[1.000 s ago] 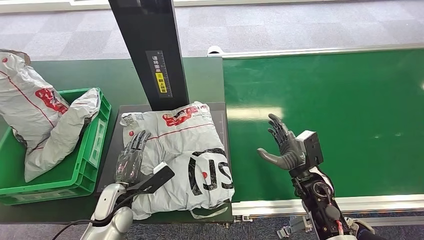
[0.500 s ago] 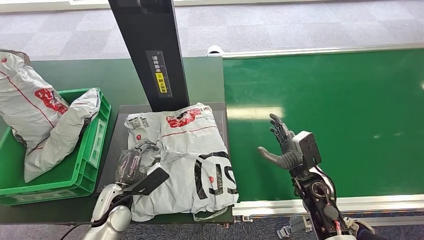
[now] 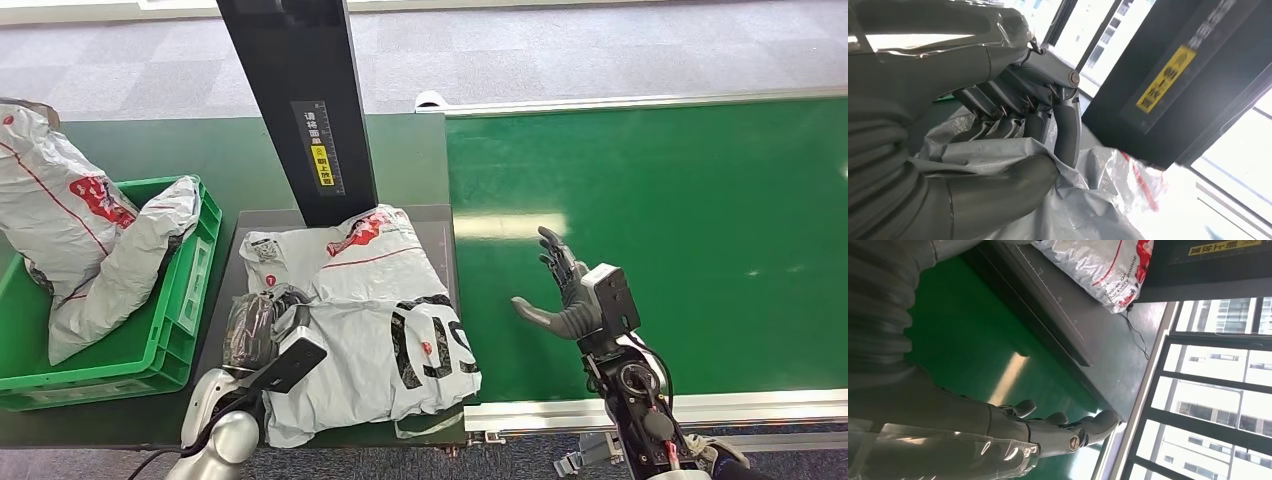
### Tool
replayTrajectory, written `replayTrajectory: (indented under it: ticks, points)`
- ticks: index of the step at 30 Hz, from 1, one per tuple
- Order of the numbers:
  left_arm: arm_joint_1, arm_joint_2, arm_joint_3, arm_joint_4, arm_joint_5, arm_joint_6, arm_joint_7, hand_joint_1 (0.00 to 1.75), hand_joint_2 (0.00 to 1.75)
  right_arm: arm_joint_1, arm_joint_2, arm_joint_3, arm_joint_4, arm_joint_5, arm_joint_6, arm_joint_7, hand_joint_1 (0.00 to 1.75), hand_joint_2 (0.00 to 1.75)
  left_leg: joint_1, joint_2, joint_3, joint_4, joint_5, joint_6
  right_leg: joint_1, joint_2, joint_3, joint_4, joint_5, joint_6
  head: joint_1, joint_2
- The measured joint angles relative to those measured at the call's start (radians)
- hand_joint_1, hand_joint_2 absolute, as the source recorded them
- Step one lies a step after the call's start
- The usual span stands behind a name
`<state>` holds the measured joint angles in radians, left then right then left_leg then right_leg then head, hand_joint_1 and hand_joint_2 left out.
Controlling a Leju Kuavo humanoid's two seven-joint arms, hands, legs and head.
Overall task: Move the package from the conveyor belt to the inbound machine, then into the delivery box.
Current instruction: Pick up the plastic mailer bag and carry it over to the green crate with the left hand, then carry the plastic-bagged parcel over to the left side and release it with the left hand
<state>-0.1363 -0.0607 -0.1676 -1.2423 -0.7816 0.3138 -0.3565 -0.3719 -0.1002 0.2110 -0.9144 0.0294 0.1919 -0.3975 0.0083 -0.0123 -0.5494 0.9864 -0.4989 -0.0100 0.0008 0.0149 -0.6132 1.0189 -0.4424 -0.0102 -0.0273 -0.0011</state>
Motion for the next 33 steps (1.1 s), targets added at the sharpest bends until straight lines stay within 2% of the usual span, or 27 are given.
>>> replayTrajectory:
  ticks: [3, 10, 16, 20, 23, 26, 33]
  points:
    - [0.002, -0.005, 0.006, -0.027, 0.040, 0.044, -0.054, 1.75, 1.75, 0.001, 0.001, -0.003, 0.000, 0.006, 0.000, -0.003, 0.00, 1.75, 0.000, 0.000, 0.000, 0.000, 0.000, 0.000, 0.000, 0.000, 0.000, 0.000, 0.000, 0.000, 0.000, 0.000]
    - [0.012, -0.024, 0.017, -0.142, 0.182, 0.195, -0.249, 1.75, 1.75, 0.008, 0.001, -0.016, 0.000, 0.006, 0.000, -0.014, 0.00, 1.75, 0.000, 0.000, 0.000, 0.000, 0.000, 0.000, 0.000, 0.000, 0.000, 0.000, 0.000, 0.000, 0.000, 0.000]
    - [0.024, -0.033, 0.021, -0.243, 0.238, 0.307, -0.327, 1.75, 1.75, 0.012, -0.001, -0.020, -0.001, -0.003, 0.000, -0.017, 0.00, 1.75, 0.000, 0.000, 0.000, 0.000, 0.000, 0.000, 0.000, 0.000, 0.000, 0.000, 0.000, 0.000, 0.000, 0.000]
    - [0.032, -0.051, 0.048, -0.354, 0.183, 0.367, -0.340, 1.75, 1.75, 0.012, -0.005, -0.020, -0.001, -0.012, -0.001, -0.018, 0.00, 1.75, 0.000, 0.000, 0.000, 0.000, 0.000, 0.000, 0.000, 0.000, 0.000, 0.000, 0.000, 0.000, 0.000, 0.000]
    - [0.032, -0.083, 0.114, -0.426, 0.105, 0.368, -0.340, 1.75, 1.75, 0.013, -0.007, -0.020, -0.001, -0.014, -0.005, -0.018, 0.00, 1.75, 0.000, 0.000, 0.000, 0.000, 0.000, 0.000, 0.000, 0.000, 0.000, 0.000, 0.000, 0.000, 0.000, 0.000]
    - [0.027, -0.117, 0.217, -0.474, 0.055, 0.368, -0.341, 1.75, 1.75, 0.016, -0.007, -0.020, -0.001, -0.014, -0.010, -0.018, 0.00, 1.75, 0.000, 0.000, 0.000, 0.000, 0.000, 0.000, 0.000, 0.000, 0.000, 0.000, 0.000, 0.000, 0.000, 0.000]
    - [-0.014, -0.171, 0.487, -0.527, 0.188, 0.368, -0.340, 1.75, 1.75, 0.024, -0.005, -0.020, -0.001, -0.009, -0.025, -0.018, 0.00, 1.75, 0.001, 0.000, 0.000, 0.000, 0.000, 0.000, 0.001, 0.000, 0.000, 0.000, 0.000, 0.000, 0.000, 0.000]
